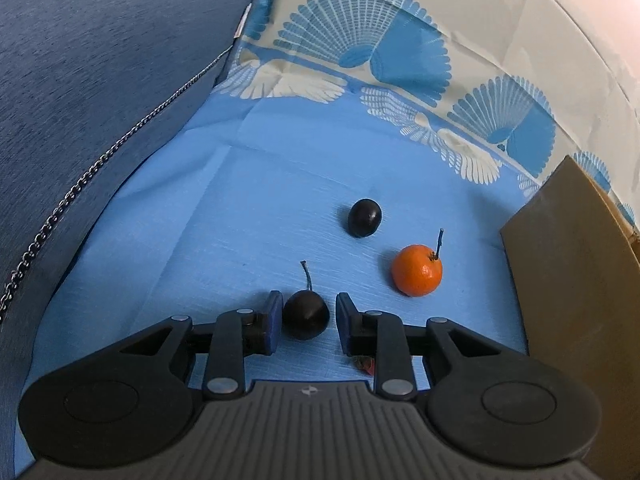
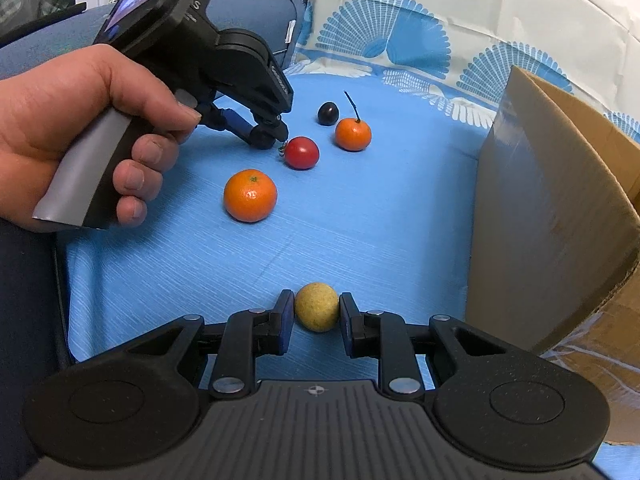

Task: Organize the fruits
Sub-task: 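Lift the black cherry with the left tool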

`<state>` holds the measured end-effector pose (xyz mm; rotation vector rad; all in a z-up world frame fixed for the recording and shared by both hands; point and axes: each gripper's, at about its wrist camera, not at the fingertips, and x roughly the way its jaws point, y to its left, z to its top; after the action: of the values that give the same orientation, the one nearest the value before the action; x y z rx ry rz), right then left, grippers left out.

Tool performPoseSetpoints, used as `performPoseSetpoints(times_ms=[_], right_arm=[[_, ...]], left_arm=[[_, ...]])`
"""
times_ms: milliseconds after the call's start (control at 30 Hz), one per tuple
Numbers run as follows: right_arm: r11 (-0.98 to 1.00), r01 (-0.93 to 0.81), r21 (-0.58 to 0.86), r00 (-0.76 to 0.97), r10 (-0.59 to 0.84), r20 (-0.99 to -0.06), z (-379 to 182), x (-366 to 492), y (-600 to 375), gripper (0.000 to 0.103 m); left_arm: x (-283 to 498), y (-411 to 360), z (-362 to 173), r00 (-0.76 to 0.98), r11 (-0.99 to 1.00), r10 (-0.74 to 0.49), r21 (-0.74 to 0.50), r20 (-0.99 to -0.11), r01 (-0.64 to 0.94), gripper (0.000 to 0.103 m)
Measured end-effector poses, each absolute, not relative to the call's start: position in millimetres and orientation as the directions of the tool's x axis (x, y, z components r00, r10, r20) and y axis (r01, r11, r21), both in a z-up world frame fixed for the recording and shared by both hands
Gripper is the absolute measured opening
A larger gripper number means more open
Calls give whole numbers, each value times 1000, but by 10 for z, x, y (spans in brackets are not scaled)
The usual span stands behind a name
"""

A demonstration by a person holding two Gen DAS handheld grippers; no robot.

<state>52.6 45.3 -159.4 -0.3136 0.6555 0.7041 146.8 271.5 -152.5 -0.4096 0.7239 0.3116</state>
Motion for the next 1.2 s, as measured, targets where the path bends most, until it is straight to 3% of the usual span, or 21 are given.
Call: performPoseSetpoints(times_ms=[367, 500, 933, 1200], right_arm=[[724, -686, -63, 581, 495, -646, -1610, 507, 461, 25], [725, -685, -72, 597, 501, -627, -1576, 476, 445, 25], [757, -645, -99, 668, 496, -555, -1363, 319, 264, 25], [784, -614, -88, 696, 486, -529, -1238, 266, 155, 25]], left_arm=[[1516, 2599, -1521, 699, 906, 179, -162, -693, -392, 26], [1453, 2616, -1466, 711, 899, 177, -182, -680, -398, 26], [834, 2419, -948, 830, 888, 142, -301, -539, -348, 26], [691, 2069, -754, 862, 929, 124, -247, -492, -275, 26]])
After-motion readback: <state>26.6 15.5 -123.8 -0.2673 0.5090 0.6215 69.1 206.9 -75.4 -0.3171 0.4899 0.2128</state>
